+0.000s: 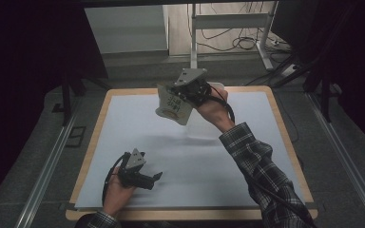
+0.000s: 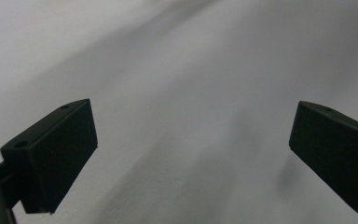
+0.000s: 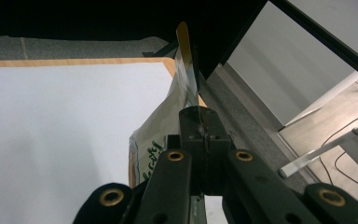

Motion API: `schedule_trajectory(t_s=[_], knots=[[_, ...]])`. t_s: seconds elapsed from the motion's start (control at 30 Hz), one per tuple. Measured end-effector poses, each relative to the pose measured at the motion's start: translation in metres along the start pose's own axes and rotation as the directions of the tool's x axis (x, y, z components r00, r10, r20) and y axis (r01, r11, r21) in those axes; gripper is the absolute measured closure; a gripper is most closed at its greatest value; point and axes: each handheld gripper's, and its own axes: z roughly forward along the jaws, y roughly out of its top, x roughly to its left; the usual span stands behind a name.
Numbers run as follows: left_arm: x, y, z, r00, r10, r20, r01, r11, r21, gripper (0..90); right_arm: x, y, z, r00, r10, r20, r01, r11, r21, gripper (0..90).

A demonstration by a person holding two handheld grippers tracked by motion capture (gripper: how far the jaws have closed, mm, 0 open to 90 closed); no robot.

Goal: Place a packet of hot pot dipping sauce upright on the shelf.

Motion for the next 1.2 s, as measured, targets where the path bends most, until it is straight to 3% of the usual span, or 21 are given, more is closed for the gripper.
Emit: schedule_trajectory(t_s=[0.6,1.2], knots=[[0.001,0.000,-0.001,1.0000,0.001,0.003,-0.001,1.0000,0.000,1.1,-0.024,-0.011,0.017,0.9989,0.013,0.045,-0.014,1.000,0.022,89.2],[0.001,0.000,0.000,1.0000,-0.001,-0.001,0.001,1.0000,-0.001,1.1,-0.041,-0.036,-0.006,0.9993,0.037,0.005,-0.037,0.995,0.088,89.2]])
